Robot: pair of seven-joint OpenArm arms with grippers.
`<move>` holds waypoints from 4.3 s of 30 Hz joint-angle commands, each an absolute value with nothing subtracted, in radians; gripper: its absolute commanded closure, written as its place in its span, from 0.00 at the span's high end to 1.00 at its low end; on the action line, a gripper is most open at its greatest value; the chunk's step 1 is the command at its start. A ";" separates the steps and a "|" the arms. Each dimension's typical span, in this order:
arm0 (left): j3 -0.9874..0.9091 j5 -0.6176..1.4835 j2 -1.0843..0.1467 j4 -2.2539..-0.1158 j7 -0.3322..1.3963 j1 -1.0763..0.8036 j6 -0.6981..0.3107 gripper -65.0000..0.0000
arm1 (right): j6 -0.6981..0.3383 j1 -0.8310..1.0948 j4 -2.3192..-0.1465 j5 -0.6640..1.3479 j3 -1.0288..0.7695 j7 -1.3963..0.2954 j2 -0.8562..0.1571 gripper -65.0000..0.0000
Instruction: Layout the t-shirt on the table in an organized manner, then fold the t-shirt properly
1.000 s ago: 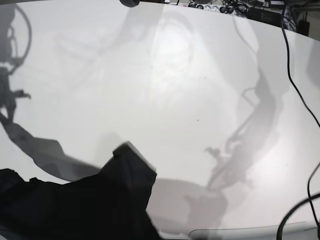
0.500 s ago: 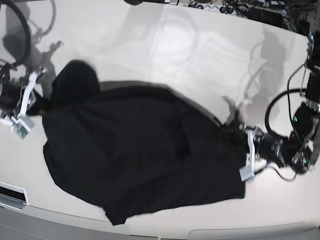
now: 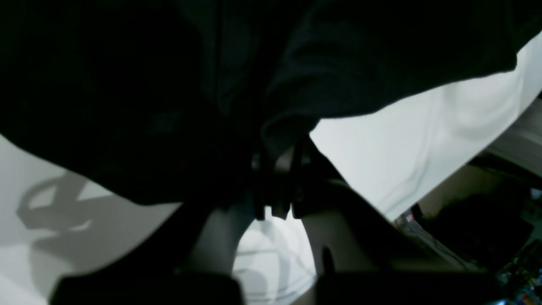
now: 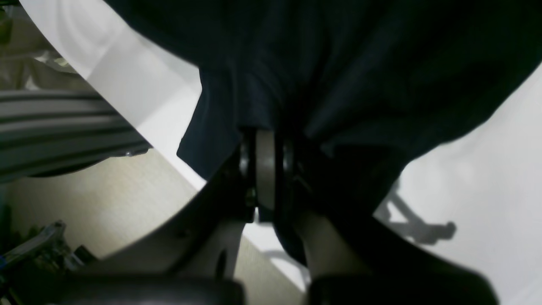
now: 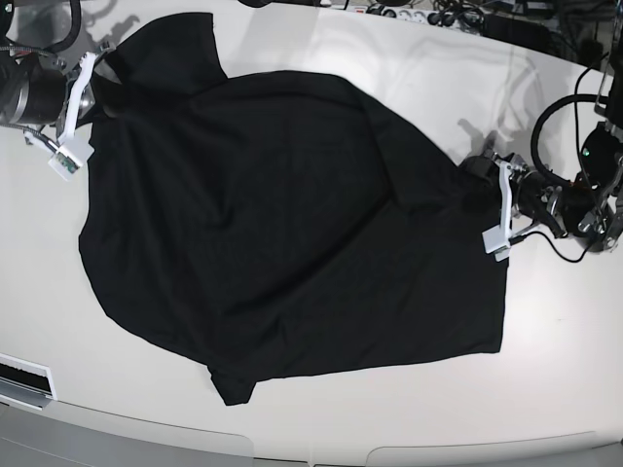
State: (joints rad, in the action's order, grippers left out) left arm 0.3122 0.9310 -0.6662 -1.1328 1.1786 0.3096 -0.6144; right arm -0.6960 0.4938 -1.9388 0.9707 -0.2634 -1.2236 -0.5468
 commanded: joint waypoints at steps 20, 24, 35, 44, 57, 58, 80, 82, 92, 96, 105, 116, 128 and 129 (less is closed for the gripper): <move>0.334 0.947 -0.638 -0.988 1.074 1.309 -0.563 0.00 | -0.471 -0.196 -2.009 0.802 -0.471 -0.968 -0.853 0.00; 0.333 0.982 -0.641 -0.922 1.111 1.245 -0.585 0.00 | -0.527 -0.118 -1.994 0.880 -0.470 -1.011 -0.840 0.00; 0.332 0.986 -0.648 -0.881 1.093 0.871 -0.670 0.00 | -0.653 0.118 -1.946 0.942 -0.409 -1.054 -0.668 0.00; 0.332 1.057 -0.654 -0.881 1.176 0.737 -0.676 0.00 | -0.676 0.175 -1.922 0.946 -0.386 -1.138 -0.583 0.00; 0.332 1.072 -0.645 -0.883 1.015 1.309 -0.619 0.00 | -0.432 -0.306 -1.922 0.722 -0.422 -1.013 -0.865 0.00; 0.332 1.071 -0.642 -0.882 1.027 1.309 -0.624 0.00 | -0.445 -0.325 -1.922 0.741 -0.426 -1.014 -0.883 0.00; 0.332 1.019 -0.656 -0.879 1.100 0.945 -0.668 0.00 | -0.612 0.068 -1.921 0.921 -0.425 -1.105 -0.709 0.00; 0.332 1.019 -0.657 -0.879 1.101 0.907 -0.683 0.00 | -0.629 0.092 -1.921 0.920 -0.425 -1.105 -0.674 0.00; 0.332 1.033 -0.657 -0.879 1.108 0.826 -0.685 0.00 | -0.628 0.178 -1.921 0.920 -0.426 -1.171 -0.633 0.00; 0.332 1.064 -0.655 -0.879 1.088 0.831 -0.685 0.00 | -0.628 0.169 -1.921 0.914 -0.426 -1.157 -0.632 0.00; 0.383 1.005 -0.593 -0.879 1.005 1.309 -0.606 0.00 | -0.448 -0.293 -1.922 0.778 -0.426 -1.041 -0.888 0.00; 0.383 0.999 -0.602 -0.878 1.104 1.309 -0.606 0.00 | -0.490 -0.286 -1.914 0.927 -0.426 -1.147 -0.952 0.00; 0.383 0.977 -0.610 -0.876 1.085 1.042 -0.669 0.00 | -0.604 -0.031 -1.911 1.006 -0.425 -1.172 -0.694 0.00; 0.383 0.977 -0.610 -0.876 1.081 1.014 -0.671 0.00 | -0.607 -0.015 -1.911 1.006 -0.425 -1.172 -0.673 0.00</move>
